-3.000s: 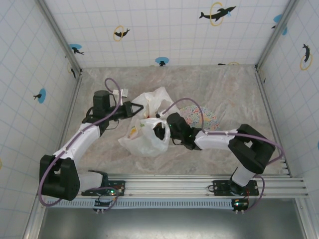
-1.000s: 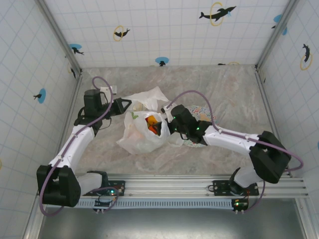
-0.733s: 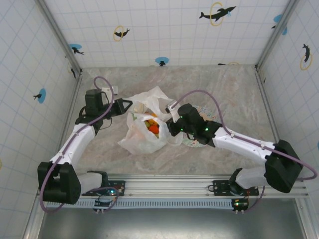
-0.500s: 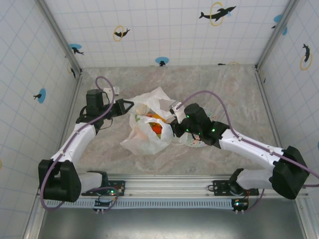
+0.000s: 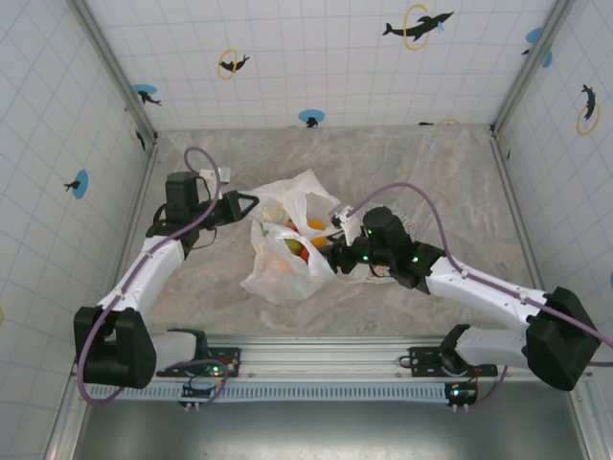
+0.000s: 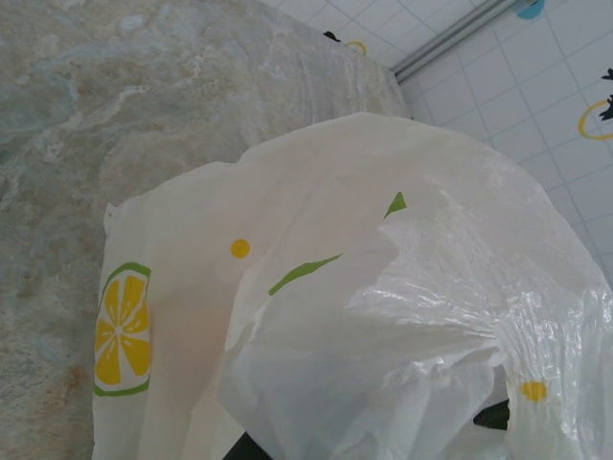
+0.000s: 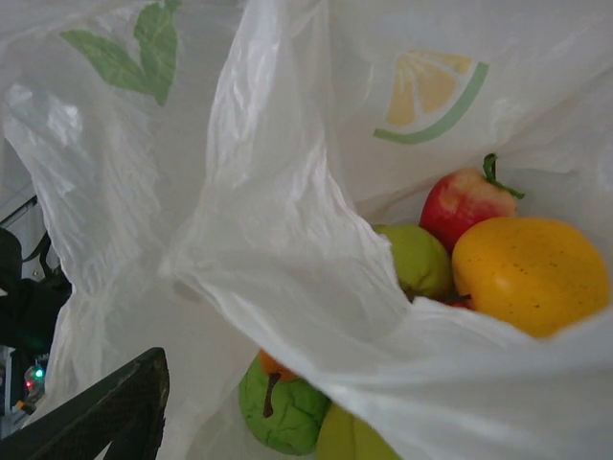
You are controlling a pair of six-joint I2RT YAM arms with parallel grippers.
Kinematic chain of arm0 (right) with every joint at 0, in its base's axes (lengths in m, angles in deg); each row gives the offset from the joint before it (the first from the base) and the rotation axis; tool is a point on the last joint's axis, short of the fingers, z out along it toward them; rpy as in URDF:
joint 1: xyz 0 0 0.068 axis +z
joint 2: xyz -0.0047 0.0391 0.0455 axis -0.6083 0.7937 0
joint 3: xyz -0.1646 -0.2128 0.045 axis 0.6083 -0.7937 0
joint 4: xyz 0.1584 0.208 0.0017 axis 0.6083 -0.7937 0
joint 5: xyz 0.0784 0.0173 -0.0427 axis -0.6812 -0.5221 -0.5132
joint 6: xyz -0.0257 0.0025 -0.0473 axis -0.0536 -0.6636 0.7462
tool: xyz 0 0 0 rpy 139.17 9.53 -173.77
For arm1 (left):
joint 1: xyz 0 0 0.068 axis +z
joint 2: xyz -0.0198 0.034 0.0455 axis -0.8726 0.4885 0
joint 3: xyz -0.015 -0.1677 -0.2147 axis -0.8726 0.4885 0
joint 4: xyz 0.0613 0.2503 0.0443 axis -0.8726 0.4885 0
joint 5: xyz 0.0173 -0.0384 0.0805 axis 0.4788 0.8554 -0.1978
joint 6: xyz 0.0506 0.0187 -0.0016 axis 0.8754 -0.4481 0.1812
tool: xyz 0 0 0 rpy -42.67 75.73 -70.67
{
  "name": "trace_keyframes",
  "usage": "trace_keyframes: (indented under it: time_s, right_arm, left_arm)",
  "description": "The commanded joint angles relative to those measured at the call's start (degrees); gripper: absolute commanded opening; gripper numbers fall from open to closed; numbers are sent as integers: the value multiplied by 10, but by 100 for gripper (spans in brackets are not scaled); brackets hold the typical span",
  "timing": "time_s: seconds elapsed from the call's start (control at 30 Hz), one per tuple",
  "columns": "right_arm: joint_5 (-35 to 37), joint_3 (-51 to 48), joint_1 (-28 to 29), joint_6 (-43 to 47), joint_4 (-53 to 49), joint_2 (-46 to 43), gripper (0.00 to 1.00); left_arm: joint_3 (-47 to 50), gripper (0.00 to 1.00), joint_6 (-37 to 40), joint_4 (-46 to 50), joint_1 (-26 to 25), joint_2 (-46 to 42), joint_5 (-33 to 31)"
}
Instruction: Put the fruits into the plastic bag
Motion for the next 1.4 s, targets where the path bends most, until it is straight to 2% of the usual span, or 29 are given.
trace_keyframes:
  time_s: [0.0,0.1,0.27,0.4,0.47,0.57,0.63,0.73,0.87,1.1,1.37]
  right_arm:
    - [27,2,4,16,-34,-12,83]
    - [33,5,0,38,-73,-34,86]
    - [5,25,-4,79,-153,-42,88]
    - [2,15,-3,83,-131,-67,88]
    - [19,14,-3,82,-116,-80,88]
    - [97,30,-4,76,-113,-90,87]
    - [122,42,-4,79,-114,-93,85]
    - [138,55,1,101,-112,-102,84]
    - [192,83,11,153,-146,-115,80]
    - [250,111,20,223,-157,-111,78]
    - [250,117,8,245,-173,-87,86]
  left_arm:
    - [-14,0,-6,-8,5,4,8]
    - [-19,0,-7,-8,5,4,6]
    - [-25,0,-11,-15,5,8,8]
    - [-24,0,-12,-14,5,12,11]
    - [-24,0,-12,-13,5,13,13]
    - [-23,0,-11,-11,5,13,13]
    - [-21,0,-11,-11,5,13,14]
    - [-21,0,-11,-10,5,12,14]
    - [-21,0,-8,-6,5,12,15]
    - [-21,0,-9,-5,5,12,14]
    - [-24,0,-11,-3,5,12,16]
